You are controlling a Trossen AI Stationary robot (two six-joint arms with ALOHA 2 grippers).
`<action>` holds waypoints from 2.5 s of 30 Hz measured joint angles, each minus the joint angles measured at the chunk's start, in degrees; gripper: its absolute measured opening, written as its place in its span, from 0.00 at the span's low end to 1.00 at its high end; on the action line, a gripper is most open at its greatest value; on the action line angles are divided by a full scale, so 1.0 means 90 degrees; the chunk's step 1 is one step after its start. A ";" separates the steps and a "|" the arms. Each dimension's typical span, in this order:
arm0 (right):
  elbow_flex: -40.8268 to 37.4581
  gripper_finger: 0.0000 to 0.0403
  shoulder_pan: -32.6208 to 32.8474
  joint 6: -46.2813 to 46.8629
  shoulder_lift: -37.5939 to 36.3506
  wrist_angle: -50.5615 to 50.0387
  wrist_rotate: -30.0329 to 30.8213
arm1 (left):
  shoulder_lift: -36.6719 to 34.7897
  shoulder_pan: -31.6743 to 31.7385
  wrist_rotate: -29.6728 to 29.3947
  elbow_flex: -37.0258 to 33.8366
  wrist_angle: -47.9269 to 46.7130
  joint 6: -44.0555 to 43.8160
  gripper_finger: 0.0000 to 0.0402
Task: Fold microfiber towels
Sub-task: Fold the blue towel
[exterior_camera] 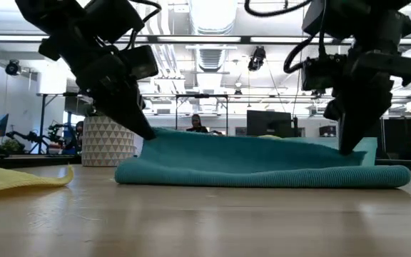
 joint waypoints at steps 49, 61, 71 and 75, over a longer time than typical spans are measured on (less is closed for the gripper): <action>-0.0799 0.38 -0.0215 0.0596 -0.1847 0.1063 0.0828 | 0.0191 0.0627 0.0896 0.0010 0.0331 -0.0566 0.37; -0.0843 0.32 -0.0215 0.0558 -0.1724 0.1136 0.0823 | 0.0655 0.0718 0.1182 0.0022 0.0327 -0.0968 0.01; -0.0843 0.32 -0.0215 0.0602 -0.1727 0.1115 0.0750 | 0.0791 0.0791 0.0138 0.0022 0.0325 -0.1910 0.00; -0.0843 0.31 -0.0215 0.0604 -0.1727 0.1106 0.0750 | 0.0780 0.0790 -0.0053 0.0022 0.0324 -0.2213 0.00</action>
